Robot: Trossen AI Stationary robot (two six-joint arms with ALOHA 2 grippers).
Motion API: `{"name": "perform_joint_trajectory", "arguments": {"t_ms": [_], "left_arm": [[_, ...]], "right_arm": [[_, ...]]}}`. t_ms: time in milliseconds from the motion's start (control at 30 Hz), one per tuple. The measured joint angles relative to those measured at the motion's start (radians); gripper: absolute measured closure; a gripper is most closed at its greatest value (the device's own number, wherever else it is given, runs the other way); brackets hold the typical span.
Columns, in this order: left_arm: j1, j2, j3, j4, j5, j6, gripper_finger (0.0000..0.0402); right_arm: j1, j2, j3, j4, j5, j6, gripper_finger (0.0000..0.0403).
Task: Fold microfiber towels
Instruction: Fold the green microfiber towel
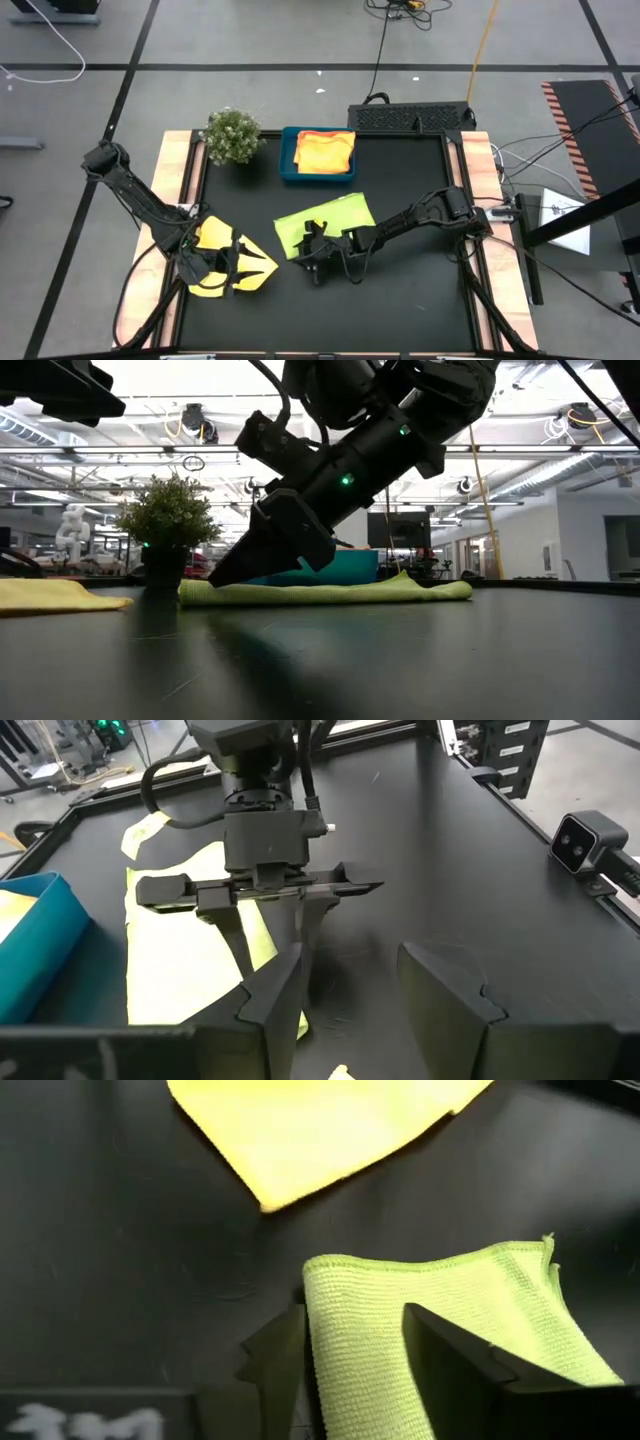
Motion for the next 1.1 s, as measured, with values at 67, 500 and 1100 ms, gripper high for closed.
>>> {"name": "perform_joint_trajectory", "arguments": {"t_ms": [67, 500, 1100], "left_arm": [[0.0, 0.0, 0.0, 0.0, 0.0, -0.004, 0.0234], [0.0, 0.0, 0.0, 0.0, 0.0, -0.007, 0.0234], [0.0, 0.0, 0.001, -0.004, 0.064, -0.016, 0.0234]], "right_arm": [[0.0, 0.0, 0.0, -0.001, -0.006, -0.001, 0.0263], [-0.004, 0.0, -0.001, -0.055, -0.008, 0.058, 0.0211], [-0.016, 0.021, -0.005, -0.062, -0.04, 0.075, 0.0393]]}}
